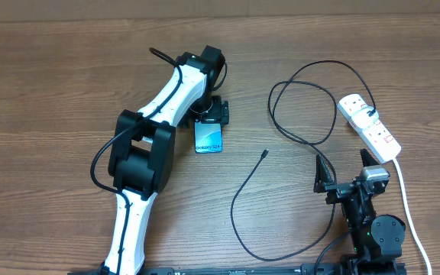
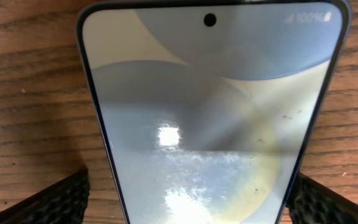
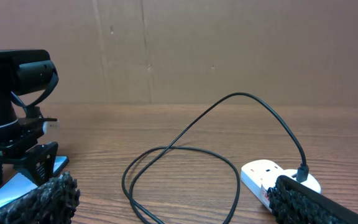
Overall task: Plug charger to phone and switch on socket
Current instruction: 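Close the left gripper on the smartphone's long edges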
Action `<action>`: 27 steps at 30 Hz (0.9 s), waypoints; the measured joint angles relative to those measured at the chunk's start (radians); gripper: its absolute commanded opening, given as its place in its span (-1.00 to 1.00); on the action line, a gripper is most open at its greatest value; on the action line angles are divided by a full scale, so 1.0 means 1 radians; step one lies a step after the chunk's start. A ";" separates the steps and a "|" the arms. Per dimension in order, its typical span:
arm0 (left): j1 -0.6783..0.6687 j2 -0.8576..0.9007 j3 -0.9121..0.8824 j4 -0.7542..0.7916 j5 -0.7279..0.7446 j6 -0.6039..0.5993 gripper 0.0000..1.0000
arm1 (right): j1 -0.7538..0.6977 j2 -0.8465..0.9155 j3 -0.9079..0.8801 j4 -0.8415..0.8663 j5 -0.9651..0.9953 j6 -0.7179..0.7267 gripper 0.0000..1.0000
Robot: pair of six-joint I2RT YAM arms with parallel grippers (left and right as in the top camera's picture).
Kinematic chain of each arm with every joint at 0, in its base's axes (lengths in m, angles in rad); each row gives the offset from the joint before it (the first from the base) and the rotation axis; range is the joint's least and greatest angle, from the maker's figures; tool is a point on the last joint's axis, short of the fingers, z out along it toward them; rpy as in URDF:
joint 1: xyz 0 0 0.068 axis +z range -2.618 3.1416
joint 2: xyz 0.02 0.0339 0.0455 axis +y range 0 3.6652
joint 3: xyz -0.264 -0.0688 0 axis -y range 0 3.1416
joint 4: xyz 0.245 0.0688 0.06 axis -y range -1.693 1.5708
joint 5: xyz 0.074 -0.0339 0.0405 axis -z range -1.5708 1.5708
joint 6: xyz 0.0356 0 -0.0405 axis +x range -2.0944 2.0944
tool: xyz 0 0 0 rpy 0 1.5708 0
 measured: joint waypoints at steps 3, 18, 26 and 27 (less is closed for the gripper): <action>0.000 0.000 -0.002 0.000 0.002 0.000 0.63 | 0.000 0.000 0.000 0.000 0.000 0.000 1.00; -0.001 0.000 -0.002 -0.008 0.006 -0.003 0.75 | 0.000 0.000 0.000 0.000 0.000 -0.001 1.00; -0.001 0.000 -0.002 -0.023 0.012 -0.008 0.59 | 0.000 0.000 0.000 -0.001 0.000 0.000 1.00; -0.001 0.000 -0.002 -0.024 0.013 -0.008 0.55 | 0.000 0.000 0.000 0.000 0.000 0.000 1.00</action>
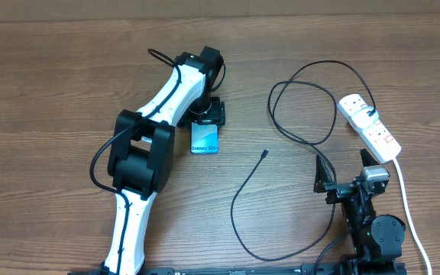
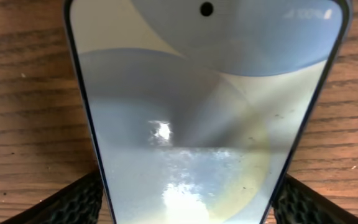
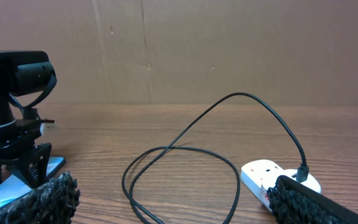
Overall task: Plug charger to phone and switch on socket
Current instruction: 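Close the left gripper on the smartphone's long edges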
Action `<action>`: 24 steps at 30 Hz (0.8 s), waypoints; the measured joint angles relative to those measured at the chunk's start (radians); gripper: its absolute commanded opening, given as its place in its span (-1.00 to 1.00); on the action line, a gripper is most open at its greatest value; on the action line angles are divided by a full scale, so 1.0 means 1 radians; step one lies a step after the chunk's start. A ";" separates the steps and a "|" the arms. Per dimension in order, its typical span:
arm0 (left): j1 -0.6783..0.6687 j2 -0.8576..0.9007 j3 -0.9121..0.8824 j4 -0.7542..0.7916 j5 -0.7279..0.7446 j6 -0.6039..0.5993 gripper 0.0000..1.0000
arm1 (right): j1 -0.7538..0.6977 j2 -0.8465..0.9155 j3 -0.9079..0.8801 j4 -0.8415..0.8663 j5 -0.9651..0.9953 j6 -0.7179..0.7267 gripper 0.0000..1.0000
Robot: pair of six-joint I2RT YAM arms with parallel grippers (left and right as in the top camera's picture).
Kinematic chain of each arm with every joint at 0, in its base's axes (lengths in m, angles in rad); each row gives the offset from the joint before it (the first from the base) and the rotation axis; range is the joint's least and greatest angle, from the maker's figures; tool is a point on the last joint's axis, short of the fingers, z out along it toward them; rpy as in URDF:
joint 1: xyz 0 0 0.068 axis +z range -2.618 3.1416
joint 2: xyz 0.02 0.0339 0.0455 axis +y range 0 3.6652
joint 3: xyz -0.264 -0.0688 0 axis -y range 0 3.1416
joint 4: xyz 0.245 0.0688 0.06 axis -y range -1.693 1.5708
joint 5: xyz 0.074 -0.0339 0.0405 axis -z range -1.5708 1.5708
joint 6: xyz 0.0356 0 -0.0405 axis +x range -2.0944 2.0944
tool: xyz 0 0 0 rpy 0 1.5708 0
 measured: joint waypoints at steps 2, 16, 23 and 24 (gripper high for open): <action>0.000 0.000 0.000 -0.003 0.001 0.000 0.52 | 0.000 0.000 0.000 0.000 0.000 0.000 1.00; 0.000 0.000 -0.003 -0.018 0.006 -0.002 0.99 | 0.000 0.000 0.000 0.000 0.000 0.000 1.00; 0.000 0.000 -0.003 -0.023 0.008 0.020 0.90 | 0.000 0.000 0.000 0.000 0.000 0.000 1.00; 0.000 0.000 -0.004 -0.023 0.008 0.024 0.82 | 0.000 0.000 0.000 0.000 0.000 0.000 0.99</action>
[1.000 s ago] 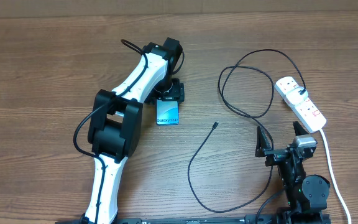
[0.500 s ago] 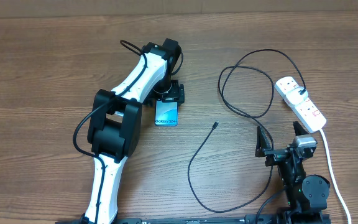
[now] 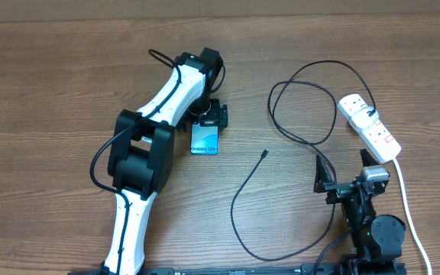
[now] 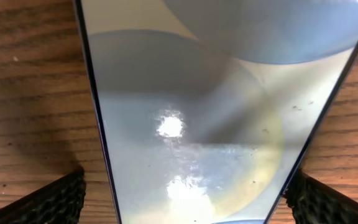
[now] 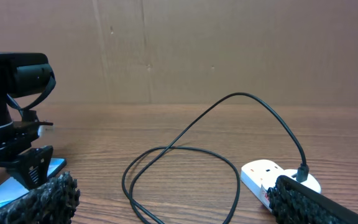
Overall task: Plug charger to phone and switch on socket
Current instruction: 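Close the left gripper on the smartphone's long edges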
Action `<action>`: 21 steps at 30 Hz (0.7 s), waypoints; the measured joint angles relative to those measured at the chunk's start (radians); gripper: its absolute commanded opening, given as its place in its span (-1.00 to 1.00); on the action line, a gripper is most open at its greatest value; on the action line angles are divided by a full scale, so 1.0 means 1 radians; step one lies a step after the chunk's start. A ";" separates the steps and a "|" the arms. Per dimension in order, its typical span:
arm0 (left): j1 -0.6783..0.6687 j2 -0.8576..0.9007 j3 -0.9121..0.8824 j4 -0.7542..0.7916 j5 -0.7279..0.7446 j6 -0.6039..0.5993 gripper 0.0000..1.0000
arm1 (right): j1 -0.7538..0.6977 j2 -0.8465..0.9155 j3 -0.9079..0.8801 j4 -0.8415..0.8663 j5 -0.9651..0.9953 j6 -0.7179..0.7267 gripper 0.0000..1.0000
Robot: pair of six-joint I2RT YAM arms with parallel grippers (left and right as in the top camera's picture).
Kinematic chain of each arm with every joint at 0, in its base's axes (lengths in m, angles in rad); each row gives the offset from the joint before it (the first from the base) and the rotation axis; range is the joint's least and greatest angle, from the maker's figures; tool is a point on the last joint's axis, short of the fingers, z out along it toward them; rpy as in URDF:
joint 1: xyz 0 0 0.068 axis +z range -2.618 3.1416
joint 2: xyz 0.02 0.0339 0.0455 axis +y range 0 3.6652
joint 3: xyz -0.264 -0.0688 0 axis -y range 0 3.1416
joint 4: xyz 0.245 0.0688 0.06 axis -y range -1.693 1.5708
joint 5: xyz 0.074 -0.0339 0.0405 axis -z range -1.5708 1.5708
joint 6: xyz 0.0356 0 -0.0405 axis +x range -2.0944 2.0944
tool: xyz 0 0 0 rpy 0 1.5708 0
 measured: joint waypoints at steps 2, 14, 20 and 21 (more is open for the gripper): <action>0.000 0.000 0.000 -0.003 0.000 0.004 0.70 | 0.000 0.000 0.000 0.000 0.000 0.000 1.00; -0.001 0.000 0.000 -0.014 0.004 0.019 0.52 | 0.000 0.000 0.000 0.000 0.000 0.000 1.00; -0.001 0.012 0.024 -0.059 0.013 0.021 0.50 | 0.000 0.000 0.000 0.000 0.000 0.000 1.00; -0.001 0.016 0.031 -0.066 0.015 0.021 0.50 | 0.000 0.000 0.000 0.000 0.000 0.000 1.00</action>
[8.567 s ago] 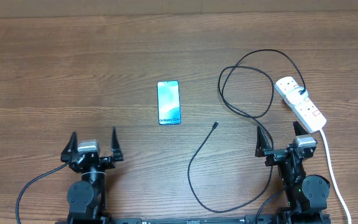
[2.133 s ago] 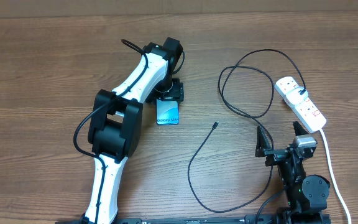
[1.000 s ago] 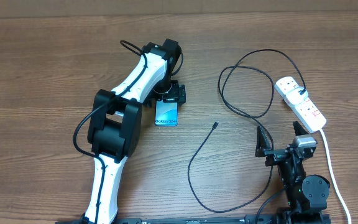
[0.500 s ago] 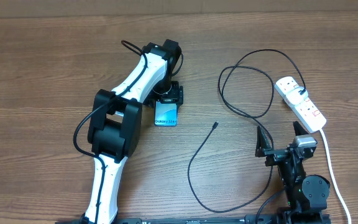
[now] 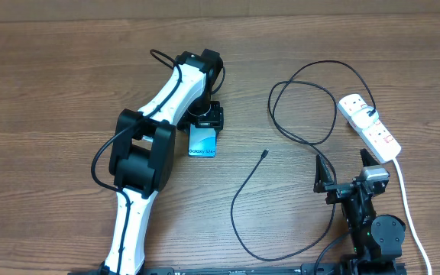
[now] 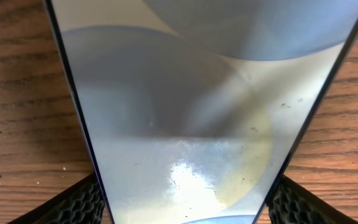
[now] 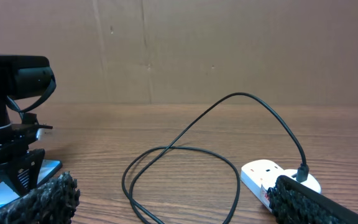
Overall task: Plug charger to phone and switch on socket
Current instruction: 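Close the left gripper on the smartphone's long edges, then lift the smartphone with the left gripper and tilt it upright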
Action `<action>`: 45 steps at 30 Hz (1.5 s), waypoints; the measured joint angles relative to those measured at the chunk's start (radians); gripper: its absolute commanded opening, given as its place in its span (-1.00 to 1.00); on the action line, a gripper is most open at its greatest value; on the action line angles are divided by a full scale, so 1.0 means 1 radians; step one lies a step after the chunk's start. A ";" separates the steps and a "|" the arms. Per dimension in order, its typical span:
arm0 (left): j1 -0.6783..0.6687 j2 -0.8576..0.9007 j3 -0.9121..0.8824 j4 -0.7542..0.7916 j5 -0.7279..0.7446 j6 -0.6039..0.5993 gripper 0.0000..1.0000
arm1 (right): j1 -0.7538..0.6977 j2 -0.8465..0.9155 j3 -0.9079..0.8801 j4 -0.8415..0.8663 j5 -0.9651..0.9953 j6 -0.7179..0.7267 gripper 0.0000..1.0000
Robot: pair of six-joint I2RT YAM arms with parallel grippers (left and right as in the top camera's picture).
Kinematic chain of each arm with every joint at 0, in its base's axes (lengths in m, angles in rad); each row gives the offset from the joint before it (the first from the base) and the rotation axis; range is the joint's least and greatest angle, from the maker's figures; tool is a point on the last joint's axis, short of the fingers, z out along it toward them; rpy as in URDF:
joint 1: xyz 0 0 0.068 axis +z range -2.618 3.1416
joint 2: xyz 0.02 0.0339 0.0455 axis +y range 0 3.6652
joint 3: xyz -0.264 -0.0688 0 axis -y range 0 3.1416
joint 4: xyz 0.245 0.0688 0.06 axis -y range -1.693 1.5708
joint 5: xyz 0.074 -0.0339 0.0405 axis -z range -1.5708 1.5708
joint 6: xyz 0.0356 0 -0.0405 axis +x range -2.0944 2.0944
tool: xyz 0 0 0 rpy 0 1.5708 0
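Note:
The blue phone [image 5: 202, 143] lies screen-up on the table and fills the left wrist view [image 6: 197, 106]. My left gripper [image 5: 207, 118] stands over its far end, its black fingers [image 6: 73, 205] pressed against both long edges, so it is shut on the phone. The black charger cable [image 5: 239, 195] loops across the table, and its free plug tip [image 5: 264, 153] lies to the right of the phone. The cable's other end sits in the white power strip [image 5: 369, 127]. At the front right my right gripper [image 5: 346, 172] is open, facing the cable [image 7: 185, 149] and strip [image 7: 272, 175].
The strip's white lead [image 5: 407, 206] runs down the right edge of the table past the right arm's base. A brown board wall [image 7: 229, 50] closes the far side. The left arm [image 5: 147, 145] stretches from the front edge up to the phone.
The phone's near end has shifted slightly left and toward the front. The left fingers, which stood a little off its edges, now press against them. The right arm has not moved.
The left gripper stood over the phone's far end with its fingers wide of the edges. Then the fingers were closer and the phone lay a little further left. They stood apart again, and now grip the phone, which is slightly turned. Right arm, cable and strip stayed put.

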 measured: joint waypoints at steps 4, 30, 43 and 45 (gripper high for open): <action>0.000 0.013 0.024 -0.024 0.004 0.000 0.46 | 0.000 0.000 0.000 0.000 0.000 0.000 1.00; 0.000 0.072 0.255 -0.200 0.011 0.000 0.43 | 0.000 0.000 0.000 -0.001 0.000 0.000 1.00; 0.025 0.072 0.297 -0.293 0.198 0.006 0.41 | 0.000 0.000 0.000 0.000 0.000 0.000 1.00; 0.037 0.072 0.297 -0.304 0.255 0.021 0.41 | 0.000 0.000 0.000 0.000 0.000 0.000 1.00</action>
